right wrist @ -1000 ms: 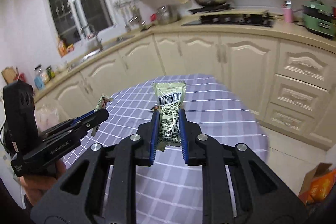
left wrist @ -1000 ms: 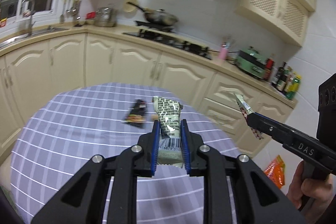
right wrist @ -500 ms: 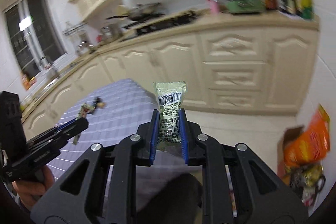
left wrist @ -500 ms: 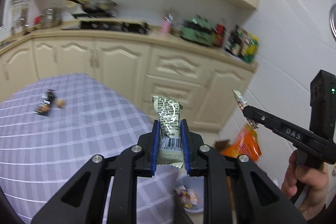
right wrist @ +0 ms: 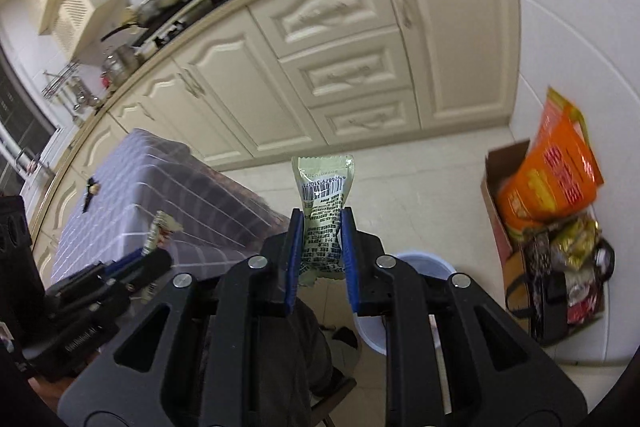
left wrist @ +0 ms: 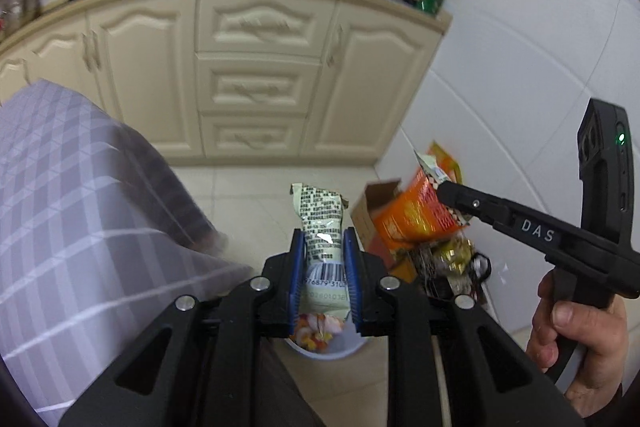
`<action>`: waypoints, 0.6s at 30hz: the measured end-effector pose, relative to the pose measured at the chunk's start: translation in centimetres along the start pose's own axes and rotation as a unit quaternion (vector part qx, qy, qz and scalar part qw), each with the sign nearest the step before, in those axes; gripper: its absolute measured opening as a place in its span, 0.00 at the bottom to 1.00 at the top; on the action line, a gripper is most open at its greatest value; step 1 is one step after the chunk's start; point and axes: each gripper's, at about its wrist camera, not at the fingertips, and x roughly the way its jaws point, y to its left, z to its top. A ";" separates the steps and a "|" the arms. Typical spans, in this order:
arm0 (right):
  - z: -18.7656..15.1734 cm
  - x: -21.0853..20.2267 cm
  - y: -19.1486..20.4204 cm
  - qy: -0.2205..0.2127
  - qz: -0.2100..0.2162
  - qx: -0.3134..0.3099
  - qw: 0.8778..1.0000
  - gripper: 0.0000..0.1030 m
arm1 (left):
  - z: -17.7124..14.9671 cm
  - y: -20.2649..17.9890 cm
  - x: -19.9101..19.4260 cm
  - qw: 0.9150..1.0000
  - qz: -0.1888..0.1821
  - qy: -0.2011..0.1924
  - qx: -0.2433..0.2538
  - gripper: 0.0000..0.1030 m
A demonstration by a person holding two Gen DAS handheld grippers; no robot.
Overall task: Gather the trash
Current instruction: 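Carry the wrappers toward the blue bin with both tools, then open both tools above the blue bin to drop the wrappers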
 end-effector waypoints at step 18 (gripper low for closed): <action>-4.1 8.8 -9.5 0.098 -0.027 0.127 0.987 0.75 | -3.2 0.2 13.5 0.990 -0.020 0.135 -0.030 0.82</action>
